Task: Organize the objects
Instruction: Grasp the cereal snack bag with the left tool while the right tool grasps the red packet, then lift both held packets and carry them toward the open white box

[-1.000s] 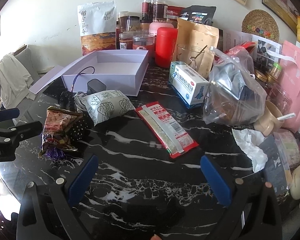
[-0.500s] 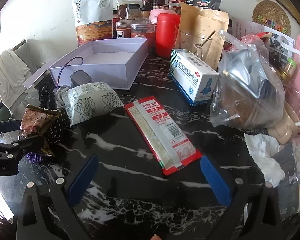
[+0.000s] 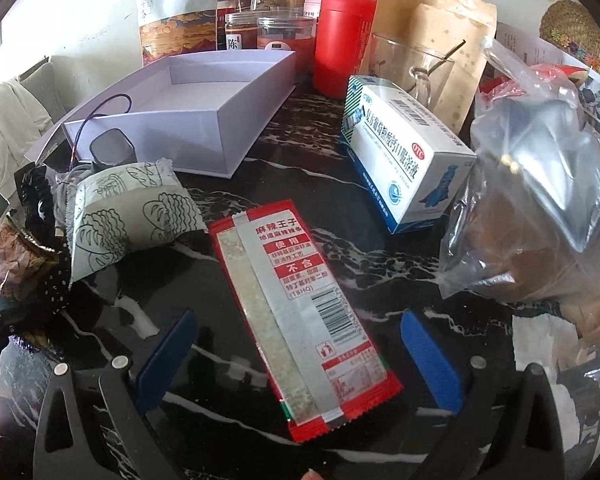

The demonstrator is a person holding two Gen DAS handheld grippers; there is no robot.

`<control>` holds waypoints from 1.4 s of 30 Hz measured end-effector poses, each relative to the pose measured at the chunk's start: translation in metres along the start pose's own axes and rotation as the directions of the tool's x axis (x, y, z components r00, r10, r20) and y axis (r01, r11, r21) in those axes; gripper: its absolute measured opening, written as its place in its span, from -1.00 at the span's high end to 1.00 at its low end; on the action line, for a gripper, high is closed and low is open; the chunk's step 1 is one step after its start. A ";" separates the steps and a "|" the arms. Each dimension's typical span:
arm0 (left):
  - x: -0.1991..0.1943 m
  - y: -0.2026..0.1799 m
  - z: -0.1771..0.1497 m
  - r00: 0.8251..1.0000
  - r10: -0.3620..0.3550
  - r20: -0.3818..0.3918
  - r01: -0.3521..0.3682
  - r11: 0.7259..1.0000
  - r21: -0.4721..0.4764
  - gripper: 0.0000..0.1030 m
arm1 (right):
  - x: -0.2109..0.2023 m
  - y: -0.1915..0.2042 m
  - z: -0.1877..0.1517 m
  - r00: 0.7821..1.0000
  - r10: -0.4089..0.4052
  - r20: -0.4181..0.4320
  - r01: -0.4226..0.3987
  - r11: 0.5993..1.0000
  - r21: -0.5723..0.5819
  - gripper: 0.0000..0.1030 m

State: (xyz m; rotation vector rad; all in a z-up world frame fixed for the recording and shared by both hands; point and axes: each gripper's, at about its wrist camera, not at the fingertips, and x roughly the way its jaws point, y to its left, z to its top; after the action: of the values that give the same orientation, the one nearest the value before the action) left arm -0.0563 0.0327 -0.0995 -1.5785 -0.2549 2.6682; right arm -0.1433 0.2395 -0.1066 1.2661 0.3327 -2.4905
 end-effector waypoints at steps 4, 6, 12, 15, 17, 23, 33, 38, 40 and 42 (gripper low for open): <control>0.003 -0.002 0.003 1.000 -0.004 -0.018 0.004 1.000 0.003 0.10 | 0.007 -0.003 0.003 1.000 0.024 -0.008 -0.024 1.000 -0.003 -0.99; 0.004 -0.001 0.003 1.000 -0.006 -0.017 0.006 1.000 0.001 0.10 | 0.014 -0.004 0.004 0.999 0.043 -0.024 -0.043 0.999 0.008 -0.99; 0.004 0.001 0.006 1.000 -0.006 -0.025 0.006 1.000 -0.003 0.14 | 0.010 -0.002 0.003 0.998 0.066 0.012 -0.066 0.998 0.010 -0.46; 0.003 0.002 0.006 0.999 -0.021 -0.027 0.021 1.000 -0.009 0.20 | 0.006 -0.001 0.004 0.998 0.062 0.014 -0.062 0.998 0.015 -0.21; 0.002 0.002 0.005 0.999 -0.024 -0.028 0.024 1.000 -0.004 0.21 | 0.004 0.000 0.002 0.998 0.054 0.013 -0.055 0.998 0.023 -0.14; -0.005 0.005 -0.004 0.999 -0.043 -0.017 0.043 0.999 -0.016 0.23 | -0.010 0.006 -0.010 0.998 0.058 0.005 -0.058 0.998 0.039 0.00; -0.024 0.007 -0.029 0.999 -0.048 0.010 0.049 0.999 -0.015 0.23 | -0.040 0.024 -0.046 0.999 0.053 0.005 -0.054 0.997 0.054 0.04; -0.026 0.010 -0.042 0.999 -0.050 -0.011 0.049 0.998 -0.026 0.22 | -0.055 0.034 -0.064 0.998 0.068 -0.001 -0.068 0.996 0.050 0.04; -0.029 0.012 -0.046 0.999 -0.032 0.004 0.032 0.999 -0.025 0.22 | -0.060 0.039 -0.070 0.998 0.069 -0.006 -0.068 0.997 0.047 0.04; -0.030 0.014 -0.050 1.000 -0.006 0.009 0.006 1.000 -0.023 0.21 | -0.065 0.044 -0.076 0.997 0.079 -0.009 -0.078 0.996 0.045 0.04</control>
State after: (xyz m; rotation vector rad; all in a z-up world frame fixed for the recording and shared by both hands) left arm 0.0027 0.0214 -0.0993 -1.5701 -0.2913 2.6782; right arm -0.0346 0.2375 -0.1000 1.2846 0.2264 -2.4389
